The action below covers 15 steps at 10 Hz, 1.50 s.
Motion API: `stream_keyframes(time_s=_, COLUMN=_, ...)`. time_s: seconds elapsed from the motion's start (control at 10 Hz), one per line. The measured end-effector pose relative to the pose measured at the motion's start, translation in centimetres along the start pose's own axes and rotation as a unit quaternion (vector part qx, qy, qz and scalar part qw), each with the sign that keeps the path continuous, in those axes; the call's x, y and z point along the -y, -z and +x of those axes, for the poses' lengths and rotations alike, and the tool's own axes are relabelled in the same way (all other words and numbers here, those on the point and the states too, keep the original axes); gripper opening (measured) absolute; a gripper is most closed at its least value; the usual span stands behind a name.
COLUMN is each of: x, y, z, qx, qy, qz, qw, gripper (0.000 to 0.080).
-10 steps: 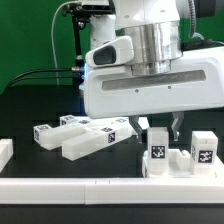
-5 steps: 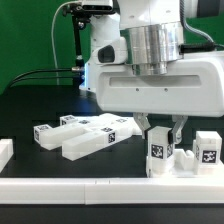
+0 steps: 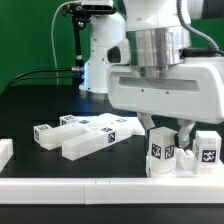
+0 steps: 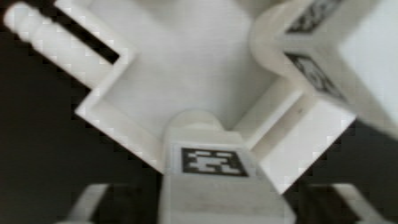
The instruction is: Assemble chair
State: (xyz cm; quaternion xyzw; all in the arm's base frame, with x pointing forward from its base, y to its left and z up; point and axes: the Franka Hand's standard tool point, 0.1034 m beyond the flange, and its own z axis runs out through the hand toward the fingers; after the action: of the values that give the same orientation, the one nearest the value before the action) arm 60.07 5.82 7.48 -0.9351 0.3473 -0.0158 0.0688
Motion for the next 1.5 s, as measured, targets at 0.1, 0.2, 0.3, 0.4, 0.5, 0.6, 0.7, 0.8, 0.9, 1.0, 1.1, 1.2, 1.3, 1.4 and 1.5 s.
stream_keyframes(time_s=0.1, x=0.00, y=0.05, z=0.11, qx=-0.002, qy=0.110, qz=0.001, qw=0.994, gripper=0.0562)
stream_keyframes(time_s=0.2, x=0.12, y=0.03, z=-0.06, qx=-0.001, qy=0.159, qz=-0.001, qw=0.987, gripper=0.0631)
stream_keyframes(time_s=0.3, x=0.00, y=0.00, z=0.03, qx=-0.001, qy=0.181, qz=-0.002, qw=0.984, gripper=0.0631)
stream_keyframes(time_s=0.4, x=-0.05, y=0.00, z=0.08, qx=-0.002, qy=0.207, qz=-0.002, qw=0.978, gripper=0.0644)
stream_keyframes(time_s=0.5, x=-0.07, y=0.01, z=0.13, qx=-0.002, qy=0.256, qz=-0.003, qw=0.967, gripper=0.0649)
stream_keyframes(time_s=0.6, x=-0.17, y=0.02, z=0.10, qx=-0.006, qy=0.297, qz=-0.007, qw=0.955, gripper=0.0649)
stream_keyframes(time_s=0.7, x=-0.30, y=0.10, z=0.10, qx=-0.005, qy=0.347, qz=-0.013, qw=0.938, gripper=0.0649)
stream_keyframes(time_s=0.8, x=-0.41, y=0.13, z=0.07, qx=-0.003, qy=0.422, qz=-0.024, qw=0.906, gripper=0.0649)
stream_keyframes(time_s=0.9, x=-0.51, y=-0.04, z=0.03, qx=-0.001, qy=0.481, qz=-0.029, qw=0.876, gripper=0.0649)
stream_keyframes(time_s=1.0, x=-0.70, y=-0.17, z=0.11, qx=0.001, qy=0.488, qz=-0.030, qw=0.872, gripper=0.0649)
stream_keyframes(time_s=1.1, x=-0.67, y=-0.17, z=0.08, qx=0.000, qy=0.477, qz=-0.030, qw=0.878, gripper=0.0637)
stream_keyframes(time_s=1.2, x=-0.67, y=-0.17, z=0.08, qx=0.000, qy=0.467, qz=-0.030, qw=0.884, gripper=0.0468)
stream_keyframes(time_s=1.3, x=-0.69, y=-0.19, z=0.09, qx=0.000, qy=0.466, qz=-0.030, qw=0.884, gripper=0.0468)
stream_keyframes(time_s=1.4, x=-0.66, y=-0.19, z=0.07, qx=-0.001, qy=0.439, qz=-0.029, qw=0.898, gripper=0.0279)
stream_keyframes(time_s=1.5, x=-0.64, y=-0.19, z=0.07, qx=-0.003, qy=0.378, qz=-0.027, qw=0.925, gripper=0.0284)
